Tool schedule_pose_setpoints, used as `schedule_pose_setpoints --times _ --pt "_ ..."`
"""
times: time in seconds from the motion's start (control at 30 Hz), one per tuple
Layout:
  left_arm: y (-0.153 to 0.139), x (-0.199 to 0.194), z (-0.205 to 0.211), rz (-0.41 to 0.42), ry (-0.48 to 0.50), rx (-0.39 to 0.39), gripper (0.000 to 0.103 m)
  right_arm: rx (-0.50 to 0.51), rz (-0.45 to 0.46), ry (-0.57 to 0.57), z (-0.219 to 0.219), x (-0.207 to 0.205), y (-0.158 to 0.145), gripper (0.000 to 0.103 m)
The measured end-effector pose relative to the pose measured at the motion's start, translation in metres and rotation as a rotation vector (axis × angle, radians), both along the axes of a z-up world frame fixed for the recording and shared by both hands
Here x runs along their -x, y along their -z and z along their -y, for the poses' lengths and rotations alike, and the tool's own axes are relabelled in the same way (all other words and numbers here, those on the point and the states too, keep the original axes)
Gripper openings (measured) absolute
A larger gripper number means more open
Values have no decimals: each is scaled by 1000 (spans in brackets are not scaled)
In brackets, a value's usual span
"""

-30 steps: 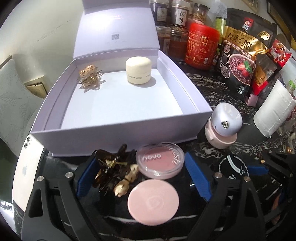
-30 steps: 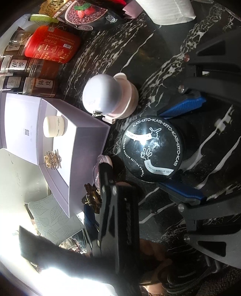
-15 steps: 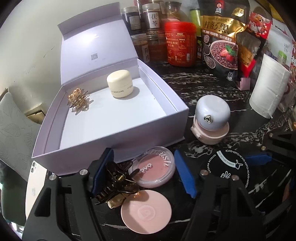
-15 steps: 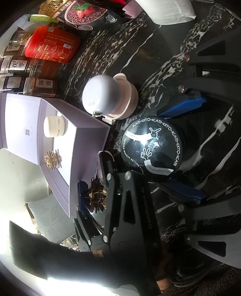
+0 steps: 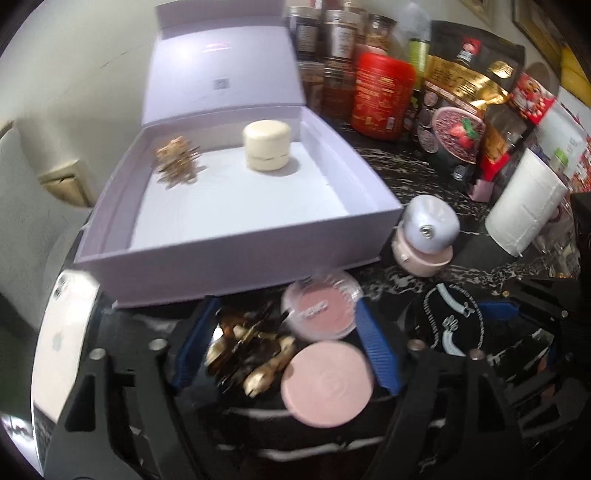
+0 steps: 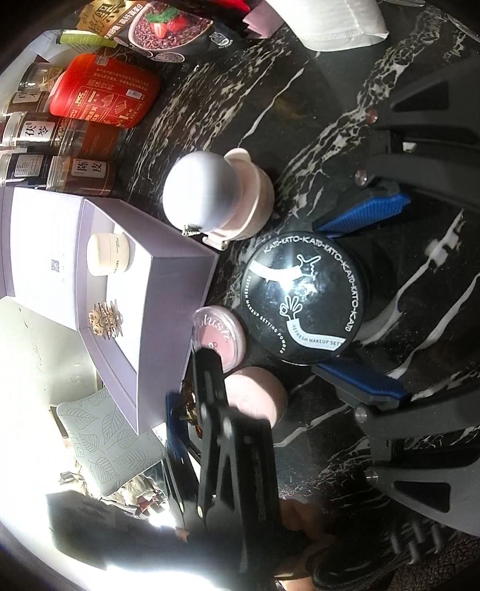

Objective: Organize objects

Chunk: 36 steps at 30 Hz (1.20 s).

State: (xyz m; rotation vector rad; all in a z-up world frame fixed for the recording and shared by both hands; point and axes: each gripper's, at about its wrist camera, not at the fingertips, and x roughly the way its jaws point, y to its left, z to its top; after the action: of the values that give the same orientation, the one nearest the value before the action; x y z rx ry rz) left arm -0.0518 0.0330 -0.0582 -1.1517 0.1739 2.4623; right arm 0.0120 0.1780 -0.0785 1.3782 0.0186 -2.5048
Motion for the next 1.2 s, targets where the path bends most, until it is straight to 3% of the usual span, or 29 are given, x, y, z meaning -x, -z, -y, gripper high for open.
schedule_pose_setpoints --times 0.13,0.3,0.5,0.87,1.2 --pt "-6 -13 18 -40 -57 -8 80 -17 -1 -1 1 0 2 68" --pt "-11 -24 31 -130 -126 35 87 -23 -6 3 1 0 3 68" --pt "-1 -14 35 -91 -109 5 86 -25 -10 10 2 0 3 68" --pt "13 -4 33 -10 -61 -56 45 -21 -17 20 2 -1 4 67" --pt "9 -6 36 -3 -86 -28 40 -29 -35 16 6 -5 2 67"
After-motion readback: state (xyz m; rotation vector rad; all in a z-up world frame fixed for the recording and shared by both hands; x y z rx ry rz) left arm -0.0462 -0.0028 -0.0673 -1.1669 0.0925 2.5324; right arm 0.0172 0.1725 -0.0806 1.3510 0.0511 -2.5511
